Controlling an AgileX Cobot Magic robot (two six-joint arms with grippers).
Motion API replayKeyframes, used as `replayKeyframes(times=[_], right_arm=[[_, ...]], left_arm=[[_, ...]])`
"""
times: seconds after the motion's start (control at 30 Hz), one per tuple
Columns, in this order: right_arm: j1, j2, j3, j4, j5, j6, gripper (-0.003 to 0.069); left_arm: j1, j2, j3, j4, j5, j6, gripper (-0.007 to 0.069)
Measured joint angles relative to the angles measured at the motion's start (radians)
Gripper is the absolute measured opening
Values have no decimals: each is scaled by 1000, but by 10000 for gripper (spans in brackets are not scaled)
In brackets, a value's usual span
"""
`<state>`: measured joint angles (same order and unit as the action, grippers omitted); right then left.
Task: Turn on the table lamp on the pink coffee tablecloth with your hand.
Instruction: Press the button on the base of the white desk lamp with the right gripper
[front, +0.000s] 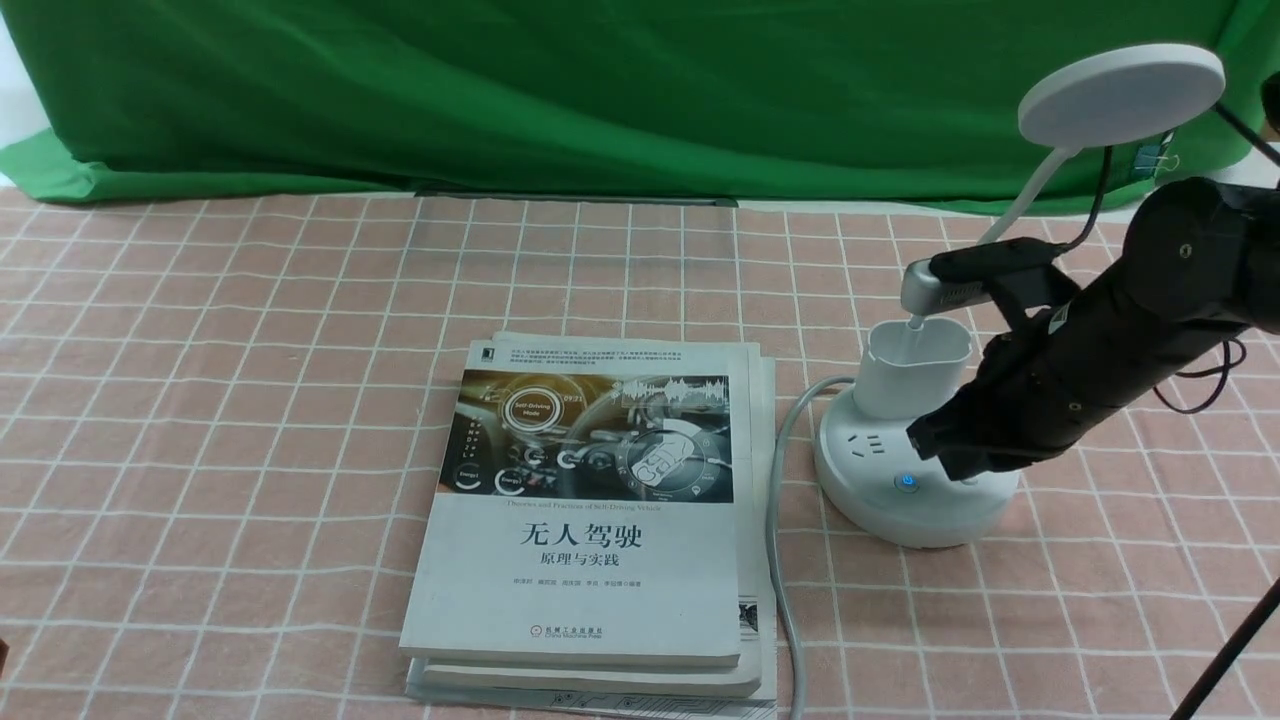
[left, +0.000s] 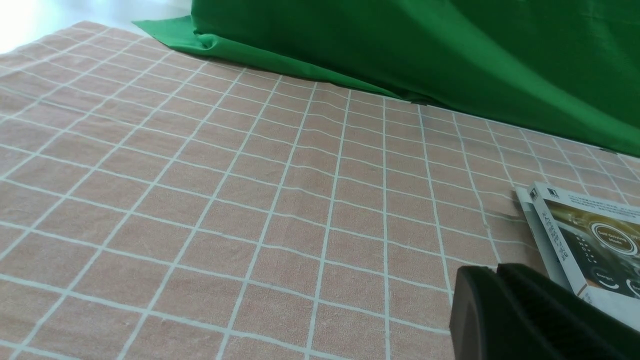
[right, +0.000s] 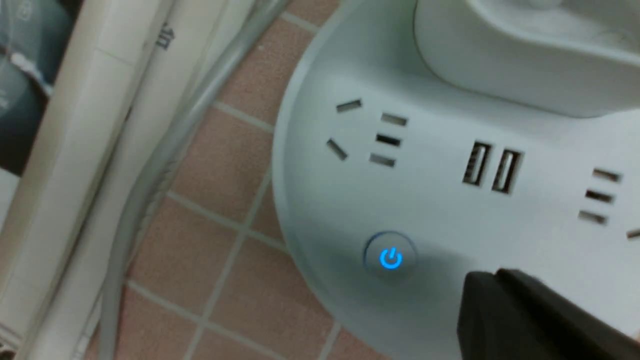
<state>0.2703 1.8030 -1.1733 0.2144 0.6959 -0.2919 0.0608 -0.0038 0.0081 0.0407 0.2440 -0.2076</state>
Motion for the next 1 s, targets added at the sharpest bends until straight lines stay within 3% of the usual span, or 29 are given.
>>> replayKeyframes(times=[1.0], right_arm=[[-18,56,-28,-18,24,14,33]], left_arm=[[0,0,0,0,0,2,19]])
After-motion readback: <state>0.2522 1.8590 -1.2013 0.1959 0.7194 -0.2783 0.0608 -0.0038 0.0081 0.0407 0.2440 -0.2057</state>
